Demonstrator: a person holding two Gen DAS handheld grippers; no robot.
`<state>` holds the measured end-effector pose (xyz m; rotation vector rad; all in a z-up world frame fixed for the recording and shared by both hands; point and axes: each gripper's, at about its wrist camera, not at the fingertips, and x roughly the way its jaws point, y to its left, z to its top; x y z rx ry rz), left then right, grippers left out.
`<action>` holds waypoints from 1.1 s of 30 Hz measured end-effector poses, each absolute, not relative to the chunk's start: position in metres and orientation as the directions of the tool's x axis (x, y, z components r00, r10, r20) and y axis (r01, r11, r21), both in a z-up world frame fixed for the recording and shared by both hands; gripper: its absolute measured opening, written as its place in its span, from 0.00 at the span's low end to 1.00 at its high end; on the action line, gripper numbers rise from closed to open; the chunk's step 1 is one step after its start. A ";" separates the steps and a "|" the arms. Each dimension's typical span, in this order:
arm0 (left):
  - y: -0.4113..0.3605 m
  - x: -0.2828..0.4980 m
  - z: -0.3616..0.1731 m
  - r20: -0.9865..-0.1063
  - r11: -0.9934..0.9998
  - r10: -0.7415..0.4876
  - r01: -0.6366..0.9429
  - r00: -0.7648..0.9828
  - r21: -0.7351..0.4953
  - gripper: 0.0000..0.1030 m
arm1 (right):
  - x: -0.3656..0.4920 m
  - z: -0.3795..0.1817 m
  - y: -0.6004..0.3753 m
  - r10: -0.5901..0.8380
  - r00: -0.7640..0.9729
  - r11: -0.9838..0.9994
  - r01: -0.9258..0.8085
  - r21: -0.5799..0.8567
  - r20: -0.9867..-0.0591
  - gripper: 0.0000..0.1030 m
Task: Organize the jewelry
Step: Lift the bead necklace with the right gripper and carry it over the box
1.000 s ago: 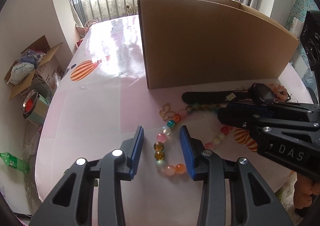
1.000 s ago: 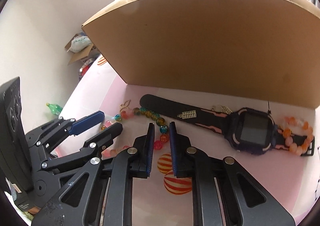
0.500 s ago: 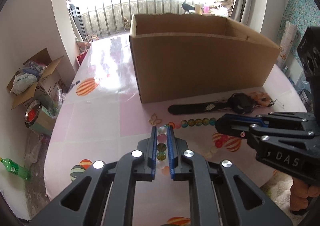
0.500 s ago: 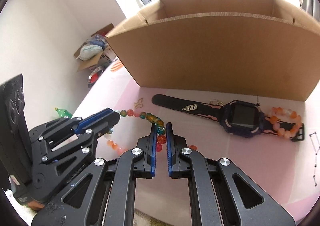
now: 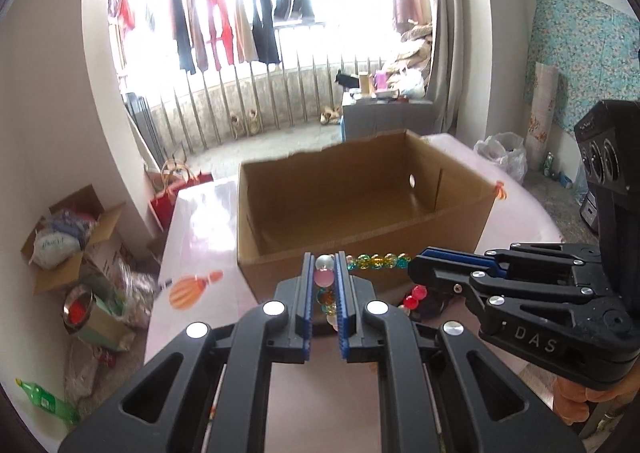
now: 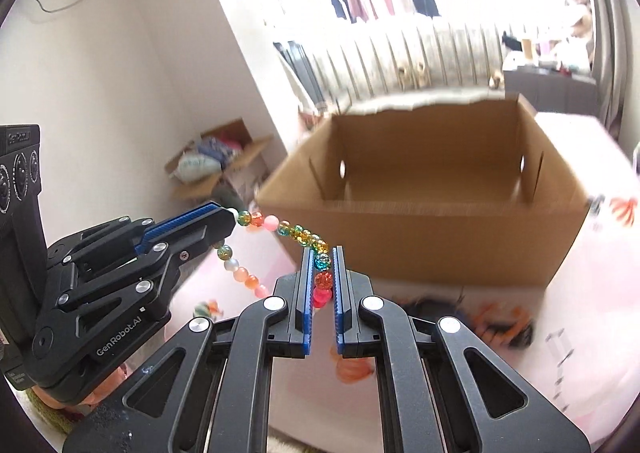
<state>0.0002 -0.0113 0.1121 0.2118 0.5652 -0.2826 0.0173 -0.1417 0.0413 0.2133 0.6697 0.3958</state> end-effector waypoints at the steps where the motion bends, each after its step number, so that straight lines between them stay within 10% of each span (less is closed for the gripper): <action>1: -0.015 0.001 0.120 -0.536 0.938 -0.207 0.321 0.818 0.128 0.09 | 0.019 0.046 -0.145 0.424 0.719 0.903 -0.290 0.317 -0.551 0.07; 11: -0.033 0.056 0.158 -0.473 0.931 -0.200 0.316 0.858 0.180 0.09 | 0.103 0.070 -0.163 0.478 0.699 0.872 -0.307 0.381 -0.532 0.07; 33: -0.031 0.229 0.085 -0.718 0.947 -0.001 0.231 0.696 0.223 0.09 | 0.246 0.018 -0.150 0.410 0.473 0.911 -0.181 0.370 -0.780 0.08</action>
